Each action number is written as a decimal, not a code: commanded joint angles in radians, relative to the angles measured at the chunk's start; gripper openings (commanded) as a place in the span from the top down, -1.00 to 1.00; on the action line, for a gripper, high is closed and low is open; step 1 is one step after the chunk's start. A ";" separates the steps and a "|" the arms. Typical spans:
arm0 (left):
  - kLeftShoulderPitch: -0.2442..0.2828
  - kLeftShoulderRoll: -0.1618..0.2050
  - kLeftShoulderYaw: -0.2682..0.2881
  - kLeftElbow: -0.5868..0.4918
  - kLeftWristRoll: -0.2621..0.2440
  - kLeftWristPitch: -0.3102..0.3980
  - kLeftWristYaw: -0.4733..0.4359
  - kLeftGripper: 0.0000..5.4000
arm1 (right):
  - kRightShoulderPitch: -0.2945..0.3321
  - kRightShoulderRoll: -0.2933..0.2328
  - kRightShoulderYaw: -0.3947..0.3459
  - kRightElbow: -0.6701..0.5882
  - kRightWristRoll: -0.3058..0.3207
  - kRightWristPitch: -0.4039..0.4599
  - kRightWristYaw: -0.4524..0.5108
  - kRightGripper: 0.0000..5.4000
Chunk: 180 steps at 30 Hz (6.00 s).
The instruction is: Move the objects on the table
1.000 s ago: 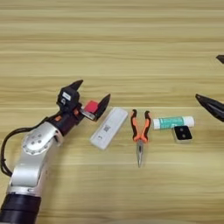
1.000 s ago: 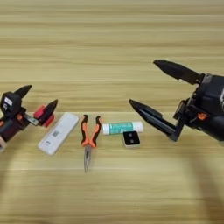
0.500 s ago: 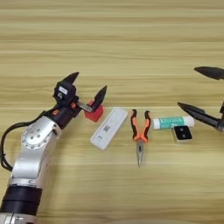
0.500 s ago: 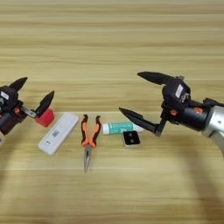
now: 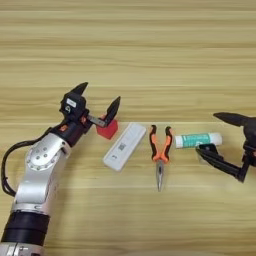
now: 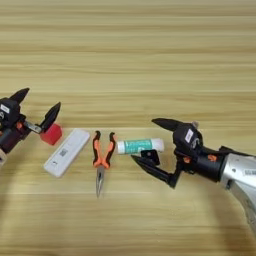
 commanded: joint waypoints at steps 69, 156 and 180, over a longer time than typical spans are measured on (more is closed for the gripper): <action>-0.012 -0.015 0.025 -0.010 -0.011 -0.021 -0.021 -1.00 | 0.073 0.283 0.107 0.209 -0.214 0.099 -0.391 -0.56; -0.029 -0.013 -0.012 -0.036 -0.008 -0.015 -0.076 -1.00 | -0.058 0.077 0.115 -0.134 -0.120 0.116 -0.115 -0.09; -0.034 -0.034 -0.033 -0.042 0.001 -0.019 -0.054 -1.00 | -0.252 0.161 0.481 0.024 -0.155 0.196 0.017 -0.09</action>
